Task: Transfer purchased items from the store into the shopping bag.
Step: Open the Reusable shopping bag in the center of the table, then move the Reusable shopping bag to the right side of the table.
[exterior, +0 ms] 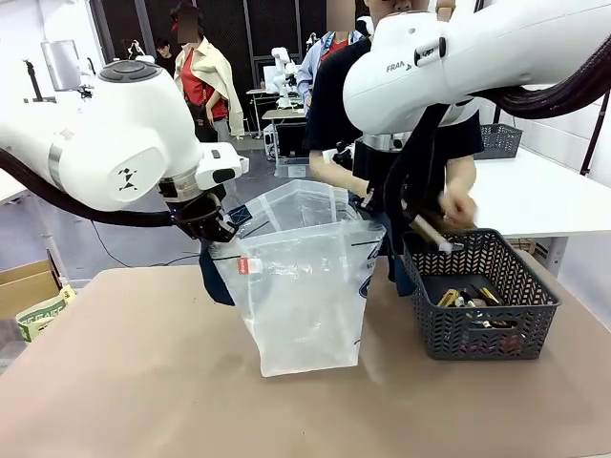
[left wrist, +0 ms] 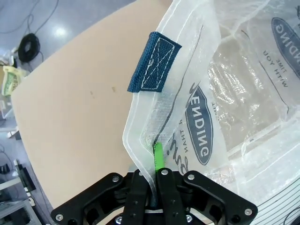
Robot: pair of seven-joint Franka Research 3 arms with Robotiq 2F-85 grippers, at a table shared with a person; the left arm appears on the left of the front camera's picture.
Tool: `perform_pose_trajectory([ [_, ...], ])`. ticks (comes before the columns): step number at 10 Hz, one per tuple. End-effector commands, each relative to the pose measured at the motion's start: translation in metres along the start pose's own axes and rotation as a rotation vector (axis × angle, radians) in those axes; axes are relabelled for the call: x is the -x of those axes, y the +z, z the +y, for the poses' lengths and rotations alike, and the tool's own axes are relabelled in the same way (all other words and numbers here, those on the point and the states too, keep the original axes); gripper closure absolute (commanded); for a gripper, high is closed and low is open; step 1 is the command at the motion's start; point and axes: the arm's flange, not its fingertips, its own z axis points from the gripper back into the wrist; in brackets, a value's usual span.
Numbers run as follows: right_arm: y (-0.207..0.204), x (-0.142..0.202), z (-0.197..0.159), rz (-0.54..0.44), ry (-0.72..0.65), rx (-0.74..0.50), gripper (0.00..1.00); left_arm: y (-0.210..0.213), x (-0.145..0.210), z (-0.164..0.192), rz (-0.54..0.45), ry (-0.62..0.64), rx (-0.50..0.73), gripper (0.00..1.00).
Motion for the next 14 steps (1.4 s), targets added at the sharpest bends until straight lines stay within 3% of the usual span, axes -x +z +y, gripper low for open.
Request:
perform_pose_trajectory([
  [1, 0.0023, 0.0008, 0.0000, -0.007, 0.001, 0.006, 1.00, 0.0011, 0.0044, 0.0100, 0.004, -0.005, -0.031, 1.00],
  [14, 0.0023, 0.0008, 0.0000, -0.007, 0.001, 0.006, 1.00, 0.0011, 0.0044, 0.0100, 0.004, -0.005, -0.031, 1.00],
])
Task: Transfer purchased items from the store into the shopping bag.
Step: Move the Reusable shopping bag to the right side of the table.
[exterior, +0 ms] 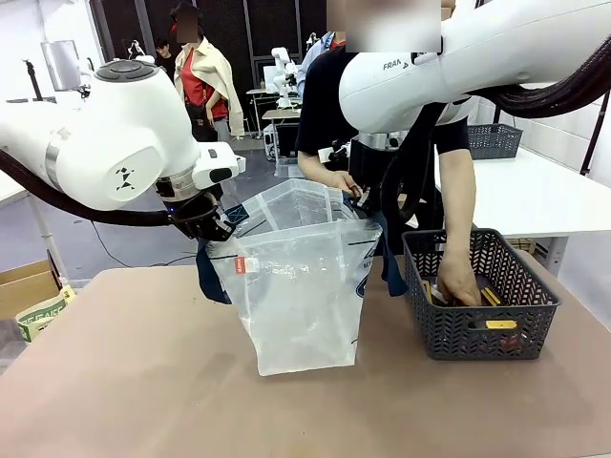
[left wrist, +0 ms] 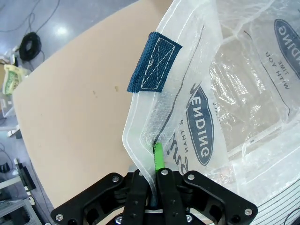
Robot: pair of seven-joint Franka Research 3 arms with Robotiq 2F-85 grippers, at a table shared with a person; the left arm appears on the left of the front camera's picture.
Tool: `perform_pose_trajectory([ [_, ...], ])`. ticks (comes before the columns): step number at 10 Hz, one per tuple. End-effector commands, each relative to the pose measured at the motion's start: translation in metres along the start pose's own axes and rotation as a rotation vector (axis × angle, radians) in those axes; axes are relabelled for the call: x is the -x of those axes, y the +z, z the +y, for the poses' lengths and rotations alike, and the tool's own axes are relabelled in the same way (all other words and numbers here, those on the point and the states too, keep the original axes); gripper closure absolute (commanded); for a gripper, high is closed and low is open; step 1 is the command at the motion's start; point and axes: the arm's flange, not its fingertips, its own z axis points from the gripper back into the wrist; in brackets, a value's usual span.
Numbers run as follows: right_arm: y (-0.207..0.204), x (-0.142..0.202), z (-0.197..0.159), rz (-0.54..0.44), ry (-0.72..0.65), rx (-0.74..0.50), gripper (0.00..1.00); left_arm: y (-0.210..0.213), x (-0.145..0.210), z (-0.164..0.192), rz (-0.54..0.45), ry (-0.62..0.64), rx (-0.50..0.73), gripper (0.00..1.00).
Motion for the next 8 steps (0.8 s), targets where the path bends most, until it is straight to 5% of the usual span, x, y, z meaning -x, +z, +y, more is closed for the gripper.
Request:
perform_pose_trajectory([
  [1, 0.0007, 0.0027, -0.0039, -0.002, -0.007, 0.005, 1.00, 0.0016, 0.0039, 0.0060, 0.003, -0.010, -0.027, 1.00],
  [8, 0.0007, 0.0027, -0.0039, -0.002, -0.007, 0.005, 1.00, 0.0016, 0.0039, 0.0060, 0.003, -0.010, -0.027, 1.00],
])
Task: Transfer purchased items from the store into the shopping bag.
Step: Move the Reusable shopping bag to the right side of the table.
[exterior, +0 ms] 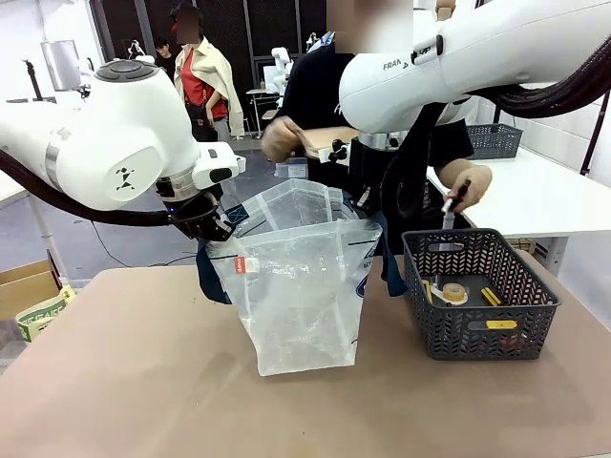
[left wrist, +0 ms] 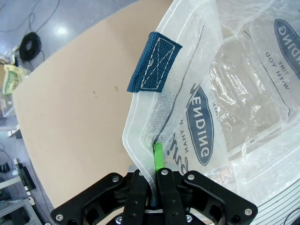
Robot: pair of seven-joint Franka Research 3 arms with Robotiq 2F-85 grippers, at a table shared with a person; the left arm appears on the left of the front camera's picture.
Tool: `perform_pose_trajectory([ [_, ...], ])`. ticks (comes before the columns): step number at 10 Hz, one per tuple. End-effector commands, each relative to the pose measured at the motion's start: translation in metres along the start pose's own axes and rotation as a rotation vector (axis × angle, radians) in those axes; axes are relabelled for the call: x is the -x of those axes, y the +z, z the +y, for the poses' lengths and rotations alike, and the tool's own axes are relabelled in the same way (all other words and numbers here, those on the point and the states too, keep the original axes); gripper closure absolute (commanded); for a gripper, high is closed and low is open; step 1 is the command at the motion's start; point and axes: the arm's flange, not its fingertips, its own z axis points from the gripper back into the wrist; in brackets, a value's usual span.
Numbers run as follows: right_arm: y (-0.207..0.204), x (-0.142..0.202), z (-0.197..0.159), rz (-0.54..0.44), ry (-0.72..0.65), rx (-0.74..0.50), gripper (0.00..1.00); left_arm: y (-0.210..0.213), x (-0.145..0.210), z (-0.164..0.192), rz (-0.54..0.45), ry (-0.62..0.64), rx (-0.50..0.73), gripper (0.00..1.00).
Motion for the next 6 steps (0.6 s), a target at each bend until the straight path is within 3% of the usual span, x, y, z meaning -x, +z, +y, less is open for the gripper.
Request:
perform_pose_trajectory([
  [1, 0.0007, 0.0027, -0.0039, -0.002, -0.007, 0.005, 1.00, 0.0016, 0.0039, 0.0060, 0.003, -0.010, -0.027, 1.00],
  [6, 0.0007, 0.0027, -0.0039, -0.002, -0.007, 0.005, 1.00, 0.0016, 0.0039, 0.0060, 0.003, -0.010, -0.027, 1.00],
])
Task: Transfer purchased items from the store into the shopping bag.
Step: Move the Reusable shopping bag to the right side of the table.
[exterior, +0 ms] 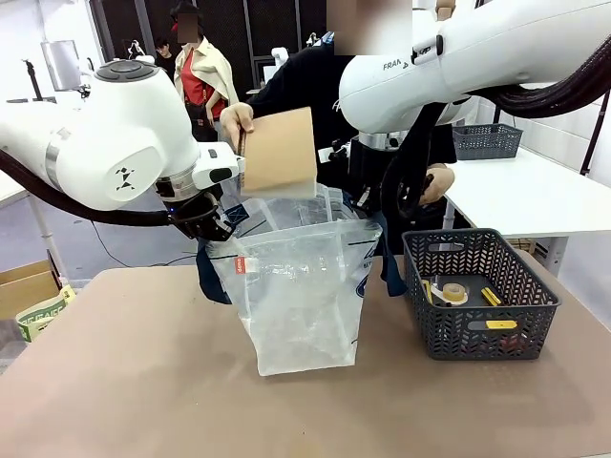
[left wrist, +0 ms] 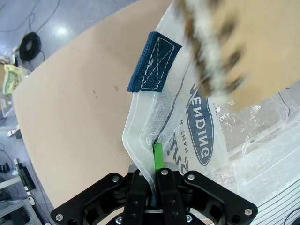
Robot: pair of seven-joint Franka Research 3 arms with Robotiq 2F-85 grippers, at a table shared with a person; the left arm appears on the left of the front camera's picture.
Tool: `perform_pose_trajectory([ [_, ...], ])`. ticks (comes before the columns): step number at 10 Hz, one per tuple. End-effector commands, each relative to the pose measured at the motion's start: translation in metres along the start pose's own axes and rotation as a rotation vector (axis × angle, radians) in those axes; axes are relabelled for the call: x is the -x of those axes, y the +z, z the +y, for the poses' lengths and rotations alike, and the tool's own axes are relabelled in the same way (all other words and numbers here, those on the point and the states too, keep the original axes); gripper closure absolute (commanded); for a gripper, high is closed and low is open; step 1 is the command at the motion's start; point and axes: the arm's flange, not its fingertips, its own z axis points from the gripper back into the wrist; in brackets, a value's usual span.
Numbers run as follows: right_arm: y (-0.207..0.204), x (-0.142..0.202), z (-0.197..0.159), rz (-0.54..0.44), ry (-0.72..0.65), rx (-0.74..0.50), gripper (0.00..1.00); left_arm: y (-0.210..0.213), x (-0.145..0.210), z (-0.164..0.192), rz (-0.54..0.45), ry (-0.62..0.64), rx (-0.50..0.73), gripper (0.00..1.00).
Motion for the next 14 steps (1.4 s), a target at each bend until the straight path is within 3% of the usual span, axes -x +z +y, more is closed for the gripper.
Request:
perform_pose_trajectory([
  [1, 0.0007, 0.0027, -0.0039, -0.002, -0.007, 0.005, 1.00, 0.0016, 0.0039, 0.0060, 0.003, -0.010, -0.027, 1.00],
  [14, 0.0007, 0.0027, -0.0039, -0.002, -0.007, 0.005, 1.00, 0.0016, 0.0039, 0.0060, 0.003, -0.010, -0.027, 1.00],
])
